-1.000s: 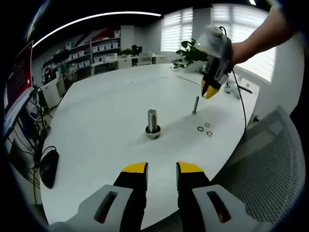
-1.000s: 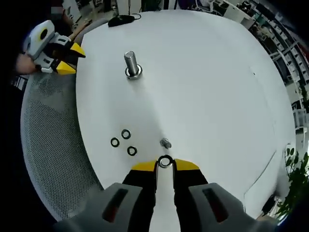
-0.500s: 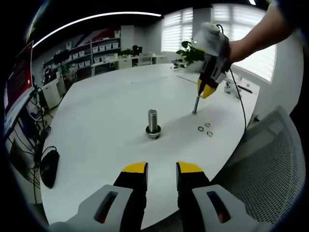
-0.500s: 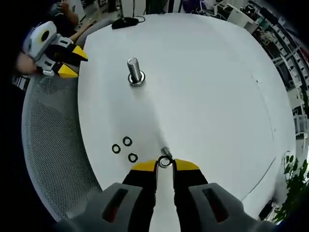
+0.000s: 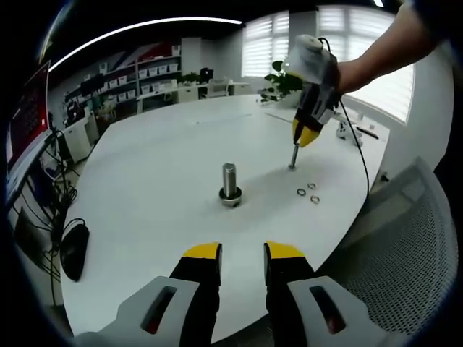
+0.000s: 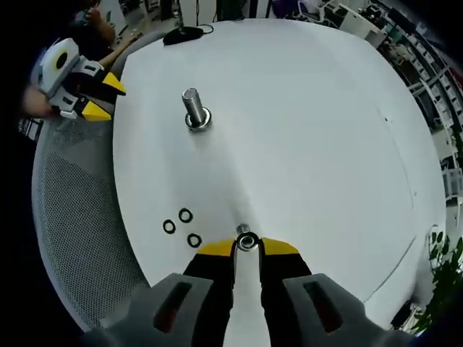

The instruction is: Place the washer onto the threaded stud by aligning its center hole with the stud, sliding it down to the base, and recovering from edge contact or off-axis alignment until the washer reaches the visible bottom stop.

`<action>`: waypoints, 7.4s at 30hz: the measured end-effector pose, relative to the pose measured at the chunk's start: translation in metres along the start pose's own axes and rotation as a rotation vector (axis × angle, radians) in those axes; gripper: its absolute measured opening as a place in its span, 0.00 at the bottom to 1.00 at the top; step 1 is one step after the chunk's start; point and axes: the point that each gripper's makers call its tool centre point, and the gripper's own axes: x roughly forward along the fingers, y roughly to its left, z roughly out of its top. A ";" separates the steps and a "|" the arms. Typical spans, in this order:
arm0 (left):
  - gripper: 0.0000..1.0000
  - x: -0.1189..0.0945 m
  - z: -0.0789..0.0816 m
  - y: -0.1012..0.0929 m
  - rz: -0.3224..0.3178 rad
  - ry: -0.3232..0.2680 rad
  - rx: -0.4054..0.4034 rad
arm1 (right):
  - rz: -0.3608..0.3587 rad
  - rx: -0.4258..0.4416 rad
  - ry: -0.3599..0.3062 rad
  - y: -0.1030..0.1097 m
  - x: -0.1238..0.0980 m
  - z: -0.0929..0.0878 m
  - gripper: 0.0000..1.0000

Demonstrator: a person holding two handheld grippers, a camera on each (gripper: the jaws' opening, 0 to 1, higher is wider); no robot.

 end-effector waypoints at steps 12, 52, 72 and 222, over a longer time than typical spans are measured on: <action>0.20 0.000 -0.002 0.000 0.003 0.005 -0.003 | 0.013 -0.035 0.043 0.001 0.014 -0.005 0.14; 0.19 0.002 -0.010 0.006 0.028 0.051 0.000 | 0.023 0.033 0.078 0.001 0.051 -0.021 0.22; 0.19 0.001 -0.012 0.005 0.033 0.055 0.011 | 0.001 0.100 0.058 0.027 0.040 -0.050 0.27; 0.17 -0.002 -0.008 0.009 0.046 0.047 0.014 | -0.079 -0.032 -0.018 0.016 -0.009 -0.022 0.14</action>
